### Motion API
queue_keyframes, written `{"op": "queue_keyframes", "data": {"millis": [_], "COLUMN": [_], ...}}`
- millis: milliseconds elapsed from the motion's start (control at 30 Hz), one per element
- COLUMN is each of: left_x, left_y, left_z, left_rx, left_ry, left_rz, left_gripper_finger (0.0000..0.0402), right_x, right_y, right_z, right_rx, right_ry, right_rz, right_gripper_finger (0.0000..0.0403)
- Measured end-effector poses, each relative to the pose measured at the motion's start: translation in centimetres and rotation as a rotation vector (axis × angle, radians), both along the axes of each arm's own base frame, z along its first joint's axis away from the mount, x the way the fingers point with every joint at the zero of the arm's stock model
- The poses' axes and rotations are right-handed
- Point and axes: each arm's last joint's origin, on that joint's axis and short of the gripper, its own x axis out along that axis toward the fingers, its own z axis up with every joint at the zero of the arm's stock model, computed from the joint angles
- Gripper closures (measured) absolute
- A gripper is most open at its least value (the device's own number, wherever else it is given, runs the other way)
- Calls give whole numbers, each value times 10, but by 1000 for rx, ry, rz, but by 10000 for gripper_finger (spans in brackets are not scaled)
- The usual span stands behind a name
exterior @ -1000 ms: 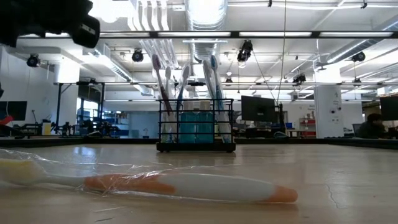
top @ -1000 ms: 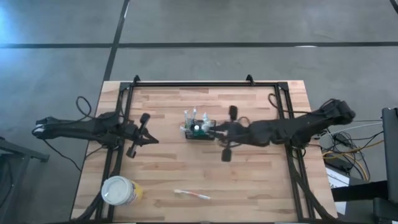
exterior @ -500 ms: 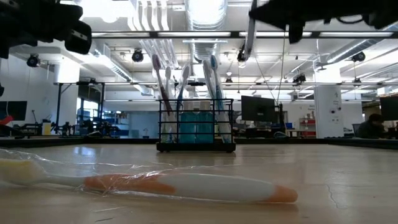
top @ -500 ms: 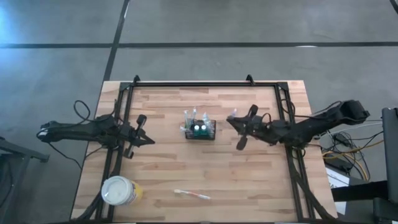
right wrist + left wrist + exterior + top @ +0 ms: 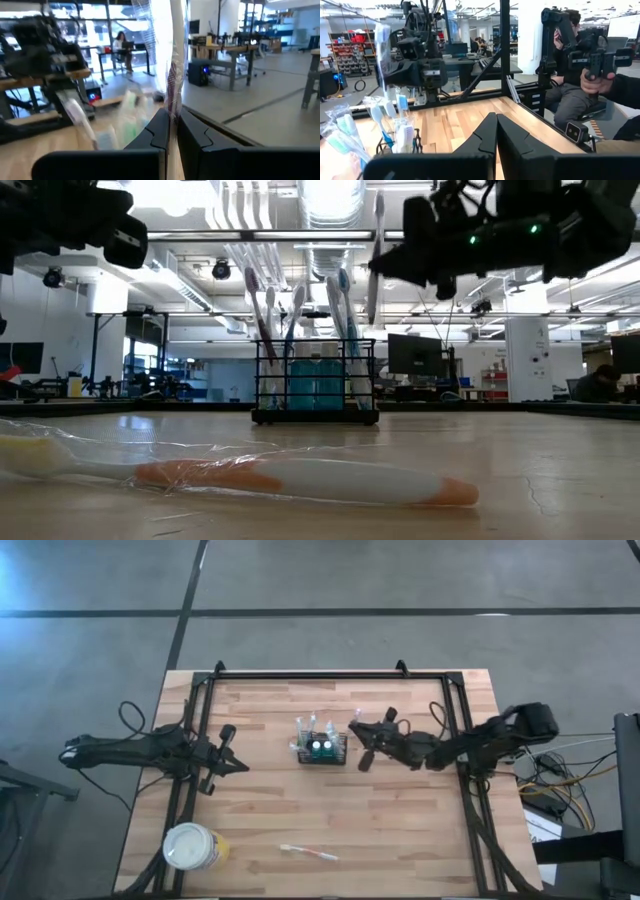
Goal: Pick & Place toothbrushing station
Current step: Put the violet toothbrush into the wire organizer
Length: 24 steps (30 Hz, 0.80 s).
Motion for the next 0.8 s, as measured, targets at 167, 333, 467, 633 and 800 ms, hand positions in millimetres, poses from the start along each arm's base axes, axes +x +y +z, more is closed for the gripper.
{"op": "queue_keyframes", "data": {"millis": [167,333,467,633,800], "left_x": [0,0,0,0,0], "left_y": [0,0,0,0,0], "left_z": [-1,-3,-5,-8,-8], "left_rx": [-2,1,0,-1,-1], "left_ry": [13,26,32,41,39], "left_rz": [0,0,0,0,0], "left_gripper_finger": [392,392,392,392,392], "right_x": [12,23,26,27,30], "right_y": [-5,-5,-5,-5,-5], "right_z": [-14,-19,-22,-30,-35], "right_rx": [23,22,23,40,48], "right_ry": [13,29,36,52,59], "right_rz": [16,16,5,2,1], "right_gripper_finger": [390,390,390,390,390]}}
